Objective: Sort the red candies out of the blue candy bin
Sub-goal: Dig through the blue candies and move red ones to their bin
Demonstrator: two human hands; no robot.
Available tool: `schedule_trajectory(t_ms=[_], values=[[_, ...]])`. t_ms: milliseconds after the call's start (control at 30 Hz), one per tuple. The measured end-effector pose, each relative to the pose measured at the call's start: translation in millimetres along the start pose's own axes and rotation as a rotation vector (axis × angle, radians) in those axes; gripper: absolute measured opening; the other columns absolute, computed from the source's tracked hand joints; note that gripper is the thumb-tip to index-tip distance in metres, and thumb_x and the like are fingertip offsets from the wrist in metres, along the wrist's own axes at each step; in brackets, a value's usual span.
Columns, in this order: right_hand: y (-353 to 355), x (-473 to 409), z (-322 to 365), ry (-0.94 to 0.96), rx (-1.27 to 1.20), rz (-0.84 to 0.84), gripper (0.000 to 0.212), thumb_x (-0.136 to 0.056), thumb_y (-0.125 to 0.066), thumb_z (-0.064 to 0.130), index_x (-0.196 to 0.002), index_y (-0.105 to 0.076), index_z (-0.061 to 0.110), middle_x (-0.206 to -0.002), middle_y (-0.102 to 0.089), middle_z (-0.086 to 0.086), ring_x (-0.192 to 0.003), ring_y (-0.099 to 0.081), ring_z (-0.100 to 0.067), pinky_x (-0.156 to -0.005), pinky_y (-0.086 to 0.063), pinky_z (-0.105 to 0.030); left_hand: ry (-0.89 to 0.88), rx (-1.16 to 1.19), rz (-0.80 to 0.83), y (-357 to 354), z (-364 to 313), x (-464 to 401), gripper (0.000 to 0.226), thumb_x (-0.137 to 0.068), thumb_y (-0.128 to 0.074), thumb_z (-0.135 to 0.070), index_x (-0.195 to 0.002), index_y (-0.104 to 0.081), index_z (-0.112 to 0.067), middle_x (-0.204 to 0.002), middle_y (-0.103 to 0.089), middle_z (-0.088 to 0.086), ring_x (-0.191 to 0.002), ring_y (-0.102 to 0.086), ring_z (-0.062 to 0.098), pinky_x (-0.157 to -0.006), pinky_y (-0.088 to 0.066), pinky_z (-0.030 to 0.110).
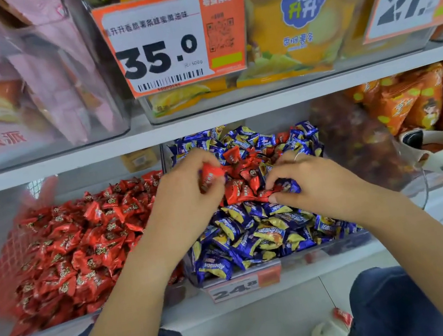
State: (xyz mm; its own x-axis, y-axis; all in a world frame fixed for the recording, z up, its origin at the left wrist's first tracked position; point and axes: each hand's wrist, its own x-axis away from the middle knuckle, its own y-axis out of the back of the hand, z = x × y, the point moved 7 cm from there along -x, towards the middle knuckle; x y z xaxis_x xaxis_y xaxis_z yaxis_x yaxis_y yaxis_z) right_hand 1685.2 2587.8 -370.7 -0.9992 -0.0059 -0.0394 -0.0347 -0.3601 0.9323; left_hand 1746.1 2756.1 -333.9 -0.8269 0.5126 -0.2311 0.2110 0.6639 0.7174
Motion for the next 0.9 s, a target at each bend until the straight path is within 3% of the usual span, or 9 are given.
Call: schedule_trajectory(t_ms=[100,200,300,367,500,667,733,800,900], values=[[-2,-1,8,0.05,0.005,0.015,0.03,-0.089,-0.058,0.031,-0.119,-0.057,0.039,-0.115,-0.056,0.015,-0.08,-0.057,-0.006,-0.068,-0.043,-0.021,0.046,-0.079,0.034,9,6,0,0.026,-0.08,-0.055,0.002,-0.092,-0.057,-0.02,-0.084,-0.047,-0.015,-0.066,-0.049,0.0,-0.06,-0.034,0.006],[-6,-3,14,0.064,0.041,0.055,0.044,-0.092,-0.053,0.022,-0.131,-0.049,0.04,-0.115,-0.047,0.015,-0.079,-0.044,-0.004,-0.068,-0.036,-0.02,0.064,-0.185,0.022,11,5,1,0.019,-0.076,-0.06,-0.009,-0.09,-0.056,-0.022,-0.081,-0.039,-0.017,-0.069,-0.05,0.011,-0.06,-0.034,0.02],[-4,-5,11,0.014,0.041,0.01,0.034,-0.089,-0.056,0.025,-0.122,-0.059,0.035,-0.109,-0.044,0.01,-0.076,-0.053,-0.012,-0.072,-0.042,-0.025,0.011,-0.277,0.0,5,-4,5,0.018,-0.083,-0.059,-0.037,-0.099,-0.057,-0.029,-0.085,-0.046,-0.014,-0.074,-0.053,0.013,-0.064,-0.038,0.028],[1,-7,6,-0.012,-0.003,-0.071,0.026,-0.085,-0.06,0.022,-0.111,-0.062,0.026,-0.104,-0.046,0.005,-0.071,-0.057,-0.019,-0.069,-0.041,-0.026,-0.032,-0.397,0.041,-10,-8,6,0.03,-0.088,-0.051,-0.051,-0.111,-0.056,-0.033,-0.104,-0.052,-0.012,-0.086,-0.06,0.014,-0.067,-0.045,0.027],[15,-10,-5,-0.155,-0.254,-0.24,0.016,-0.081,-0.059,0.008,-0.093,-0.054,0.018,-0.083,-0.056,-0.004,-0.066,-0.049,-0.016,-0.061,-0.033,-0.028,-0.054,-0.643,0.102,-34,-7,2,0.05,-0.09,-0.04,-0.063,-0.128,-0.049,-0.032,-0.122,-0.048,-0.005,-0.096,-0.062,0.018,-0.062,-0.041,0.028],[8,-15,-16,-0.351,-0.75,-0.22,0.004,-0.069,-0.055,0.023,-0.073,-0.057,0.025,-0.057,-0.047,0.01,-0.057,-0.041,-0.014,-0.062,-0.035,-0.031,-0.037,-0.506,0.112,-31,-4,-3,0.031,-0.091,-0.052,-0.045,-0.119,-0.05,-0.032,-0.11,-0.054,-0.008,-0.094,-0.061,0.018,-0.062,-0.038,0.027],[10,-15,-14,-0.328,-0.645,-0.206,0.023,-0.08,-0.064,0.038,-0.072,-0.059,0.017,-0.053,-0.045,0.011,-0.054,-0.041,-0.007,-0.062,-0.034,-0.026,-0.029,-0.416,0.042,-19,-4,-2,0.024,-0.091,-0.052,-0.034,-0.114,-0.048,-0.028,-0.091,-0.055,-0.01,-0.081,-0.062,0.019,-0.061,-0.039,0.027],[13,-14,-9,-0.272,-0.511,-0.223,0.041,-0.09,-0.054,0.046,-0.073,-0.062,0.009,-0.044,-0.043,0.011,-0.043,-0.037,-0.005,-0.051,-0.032,-0.018,-0.008,-0.316,0.004,-9,-1,-3,0.02,-0.09,-0.05,-0.027,-0.11,-0.048,-0.023,-0.074,-0.055,-0.009,-0.067,-0.057,0.019,-0.06,-0.044,0.031],[9,-15,-2,-0.163,-0.332,-0.169,0.028,-0.096,-0.05,0.035,-0.091,-0.068,0.015,-0.061,-0.056,0.007,-0.055,-0.051,-0.012,-0.059,-0.039,-0.028,0.008,-0.175,-0.008,0,3,-3,0.012,-0.091,-0.049,-0.023,-0.102,-0.048,-0.02,-0.068,-0.056,-0.003,-0.06,-0.055,0.019,-0.058,-0.041,0.034]])
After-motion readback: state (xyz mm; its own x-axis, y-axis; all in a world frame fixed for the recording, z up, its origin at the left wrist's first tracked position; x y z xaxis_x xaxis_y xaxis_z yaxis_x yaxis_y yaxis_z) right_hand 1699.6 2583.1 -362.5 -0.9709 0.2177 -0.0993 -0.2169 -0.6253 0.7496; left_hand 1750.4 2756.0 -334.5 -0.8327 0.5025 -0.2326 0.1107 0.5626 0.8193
